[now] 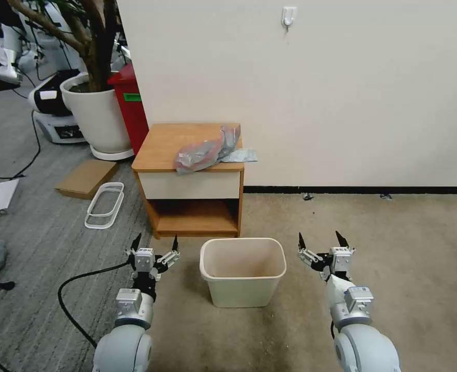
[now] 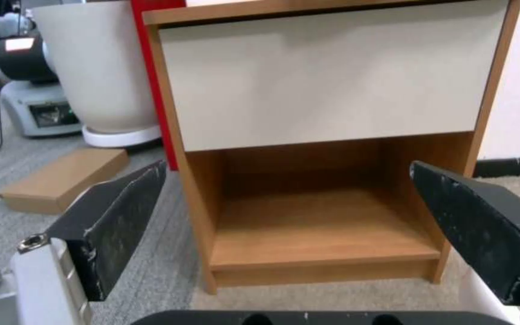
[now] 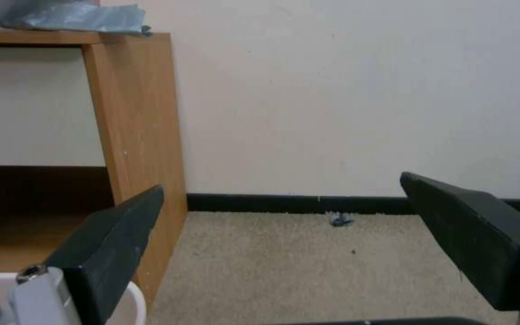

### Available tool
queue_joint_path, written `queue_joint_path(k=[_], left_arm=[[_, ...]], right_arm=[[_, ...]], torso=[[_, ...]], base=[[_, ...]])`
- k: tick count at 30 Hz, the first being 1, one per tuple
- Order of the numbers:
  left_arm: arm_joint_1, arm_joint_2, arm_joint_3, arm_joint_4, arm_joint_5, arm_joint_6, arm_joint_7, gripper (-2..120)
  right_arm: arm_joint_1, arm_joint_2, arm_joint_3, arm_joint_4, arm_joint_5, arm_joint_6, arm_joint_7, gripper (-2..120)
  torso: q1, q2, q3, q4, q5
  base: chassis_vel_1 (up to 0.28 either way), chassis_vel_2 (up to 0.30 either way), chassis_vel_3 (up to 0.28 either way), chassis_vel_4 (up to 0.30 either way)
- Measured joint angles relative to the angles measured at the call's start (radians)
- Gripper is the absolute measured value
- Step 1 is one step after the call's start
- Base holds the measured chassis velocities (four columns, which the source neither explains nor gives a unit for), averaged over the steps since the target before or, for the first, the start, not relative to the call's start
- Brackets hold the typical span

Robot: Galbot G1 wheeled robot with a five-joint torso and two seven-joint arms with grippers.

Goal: Pick up the garbage bag from the table and place it over the trash can.

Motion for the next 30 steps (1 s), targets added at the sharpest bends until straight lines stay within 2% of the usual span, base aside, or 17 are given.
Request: queue_joint_path(k=[8,12,14,15,20,21,23,30], left_arm=[[0.004,0.001,0.000,-0.005,-0.003,0.003,0.000,100],[0.020,0.008,-0.003,-0.040,-0.022,0.018,0.000,100],[0.050,0.021,-0.010,-0.102,-0.057,0.045,-0.003,100],[0.050,0.021,-0.010,-0.102,-0.057,0.045,-0.003,100],[0.138,0.058,-0.031,-0.276,-0.161,0.129,-0.017,100],[0.138,0.058,-0.031,-0.276,-0.161,0.129,-0.017,100],[0.170,0.091,-0.046,-0.325,-0.208,0.125,-0.019,100],[0.176,0.125,-0.057,-0.309,-0.229,0.098,-0.013,100]], right_arm=[[-0.002,0.001,0.004,0.005,0.002,-0.002,0.000,100],[-0.011,0.008,0.016,0.036,0.013,-0.012,-0.002,100],[-0.032,0.023,0.044,0.096,0.039,-0.033,-0.008,100],[-0.032,0.023,0.044,0.096,0.039,-0.033,-0.008,100],[-0.093,0.067,0.122,0.268,0.114,-0.097,-0.029,100],[-0.093,0.067,0.122,0.268,0.114,-0.097,-0.029,100],[-0.118,0.088,0.155,0.336,0.158,-0.108,-0.041,100],[-0.111,0.091,0.163,0.331,0.220,-0.053,-0.057,100]], torso=[[0.000,0.000,0.000,0.0000,0.0000],[0.000,0.000,0.000,0.0003,0.0002],[0.000,0.000,0.000,0.0001,0.0000],[0.000,0.000,0.000,0.0001,0.0000],[0.000,0.000,0.000,0.0001,-0.0001],[0.000,0.000,0.000,0.0001,-0.0001],[0.000,0.000,0.000,0.0002,0.0002],[0.000,0.000,0.000,0.0000,-0.0001]], base=[[0.000,0.000,0.000,0.000],[0.000,0.000,0.000,0.000],[0.000,0.000,0.000,0.000],[0.000,0.000,0.000,0.000],[0.000,0.000,0.000,0.000],[0.000,0.000,0.000,0.000],[0.000,0.000,0.000,0.000],[0.000,0.000,0.000,0.000]])
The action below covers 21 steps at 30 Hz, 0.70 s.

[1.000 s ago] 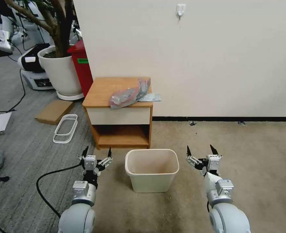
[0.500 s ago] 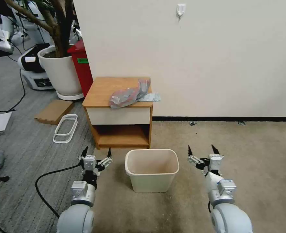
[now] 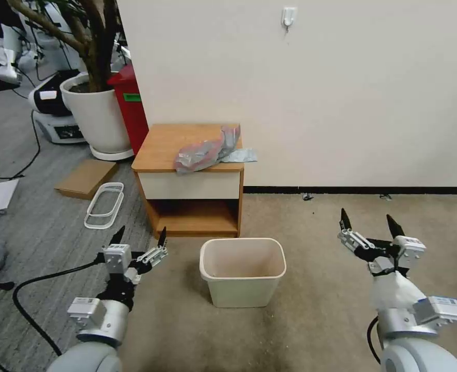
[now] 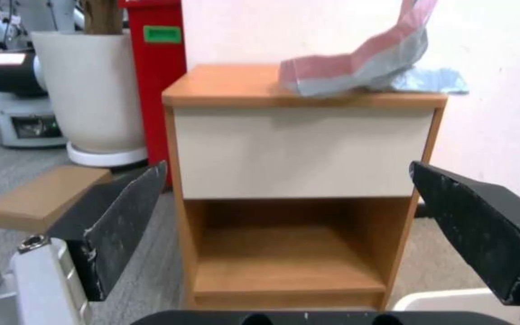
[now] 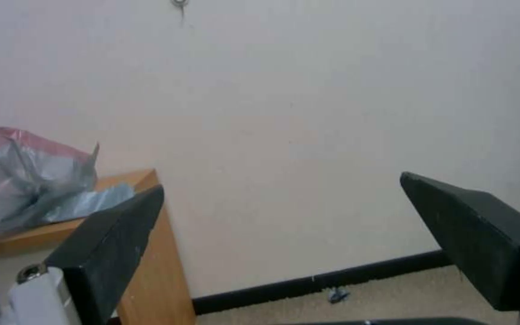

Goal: Pick up the garbage bag from the table and place it over the trash can.

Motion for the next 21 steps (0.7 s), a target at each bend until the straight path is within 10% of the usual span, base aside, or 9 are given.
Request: queue_joint_path(k=[10,21], left_arm=[[-0.004,0.006,-0.006,0.054,-0.021,-0.052,0.009,100],[0.027,-0.015,-0.021,0.073,-0.029,-0.092,0.011,100]], right_arm=[[0.090,-0.049,-0.114,-0.089,0.143,-0.010,0.064,100],[0.412,-0.103,-0.289,-0.216,0.879,-0.121,0.372,100]], torso=[[0.000,0.000,0.000,-0.0001,0.0000],[0.000,0.000,0.000,0.0002,0.0000]], base=[[0.000,0.000,0.000,0.000],[0.000,0.000,0.000,0.000]])
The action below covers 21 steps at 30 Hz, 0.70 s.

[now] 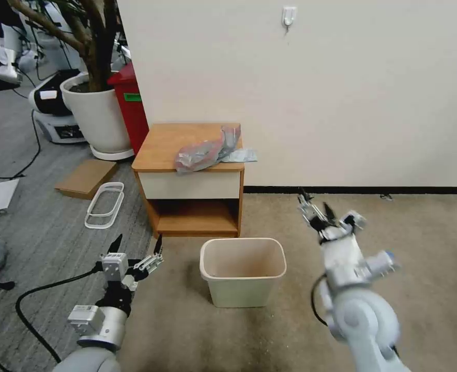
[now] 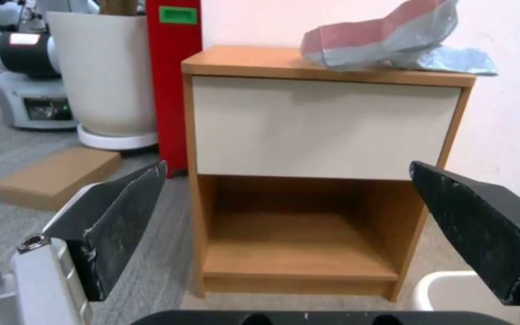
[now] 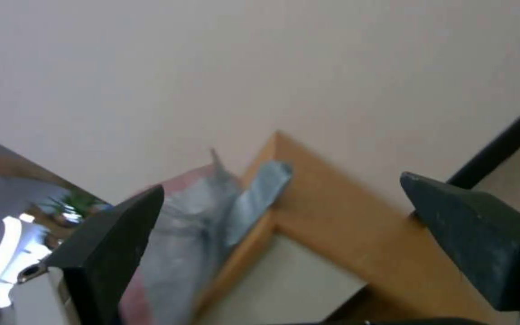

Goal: Pick up the garbage bag from the table and place it over the trash can.

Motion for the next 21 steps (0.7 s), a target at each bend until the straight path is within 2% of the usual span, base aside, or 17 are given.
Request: queue_joint_path(k=[1,2,4,6,11,16,20,21], left_arm=[[0.003,-0.002,-0.001,0.000,0.000,-0.005,0.002,100],[0.003,-0.002,-0.001,0.000,0.000,-0.005,0.002,100],[0.010,-0.007,-0.004,0.001,0.001,-0.014,0.011,100],[0.017,-0.012,-0.008,0.001,0.002,-0.023,0.018,100],[0.036,-0.027,-0.023,-0.007,0.006,-0.032,0.021,100],[0.053,-0.041,-0.040,-0.020,0.008,-0.034,0.021,100],[0.076,-0.060,-0.066,-0.038,0.009,-0.035,0.019,100],[0.076,-0.060,-0.066,-0.038,0.009,-0.035,0.019,100]], right_arm=[[0.037,0.003,-0.005,-0.018,0.082,-0.001,0.036,100],[0.037,0.003,-0.005,-0.018,0.082,-0.001,0.036,100],[0.110,0.016,-0.012,-0.060,0.232,-0.002,0.107,99],[0.167,0.033,-0.019,-0.103,0.316,-0.002,0.143,99],[0.274,0.072,-0.034,-0.197,0.418,0.000,0.182,99],[0.368,0.095,-0.046,-0.287,0.462,0.002,0.192,98],[0.490,0.106,-0.073,-0.448,0.479,0.003,0.192,96],[0.490,0.106,-0.073,-0.448,0.479,0.003,0.192,96]], torso=[[0.000,0.000,0.000,0.0000,0.0000],[0.000,0.000,0.000,0.0000,0.0000],[0.000,0.000,0.000,0.0000,0.0000],[0.000,0.000,0.000,0.0000,-0.0001],[0.000,0.000,0.000,-0.0001,0.0000],[0.000,0.000,0.000,-0.0001,-0.0001],[0.000,0.000,0.000,-0.0001,-0.0001],[0.000,0.000,0.000,-0.0001,-0.0001]], base=[[0.000,0.000,0.000,0.000],[0.000,0.000,0.000,0.000],[0.000,0.000,0.000,0.000],[0.000,0.000,0.000,0.000],[0.000,0.000,0.000,0.000],[0.000,0.000,0.000,0.000],[0.000,0.000,0.000,0.000],[0.000,0.000,0.000,0.000]])
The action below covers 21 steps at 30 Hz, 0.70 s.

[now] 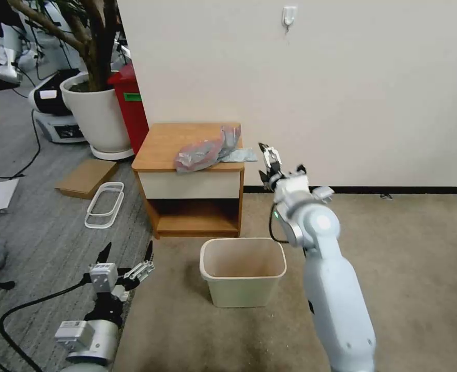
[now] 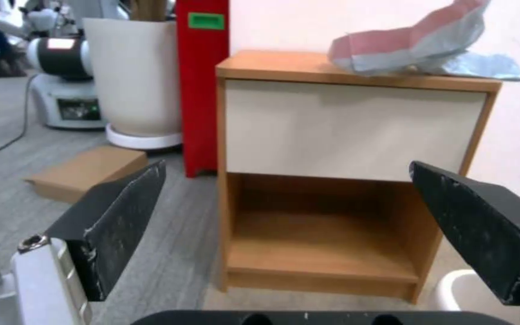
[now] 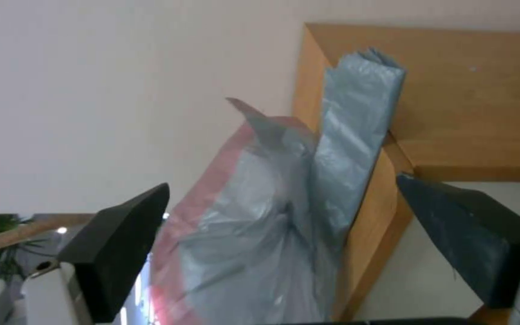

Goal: Pick up the garbage bag from the table and place it over the trash can.

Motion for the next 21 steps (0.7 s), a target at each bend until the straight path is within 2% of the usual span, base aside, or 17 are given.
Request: queue_joint_path(k=[3,8,14,21], left_arm=[[0.016,-0.017,-0.020,-0.013,0.002,-0.002,-0.001,100],[0.037,-0.039,-0.036,-0.025,0.014,-0.009,-0.002,100],[0.049,-0.062,-0.046,-0.030,0.030,-0.020,-0.002,100],[0.059,-0.072,-0.061,-0.039,0.035,-0.023,-0.003,100]], right_arm=[[0.054,0.001,-0.012,-0.108,-0.002,0.001,-0.013,94],[0.101,-0.003,-0.018,-0.193,-0.012,0.005,-0.037,93],[0.131,-0.005,-0.023,-0.240,-0.017,0.008,-0.057,93],[0.146,0.005,-0.031,-0.287,-0.038,0.010,-0.083,82]], torso=[[0.000,0.000,0.000,0.0000,0.0001],[0.000,0.000,0.000,-0.0001,0.0001],[0.000,0.000,0.000,-0.0001,0.0002],[0.000,0.000,0.000,-0.0002,0.0001]], base=[[0.000,0.000,0.000,0.000],[0.000,0.000,0.000,0.000],[0.000,0.000,0.000,0.000],[0.000,0.000,0.000,0.000]])
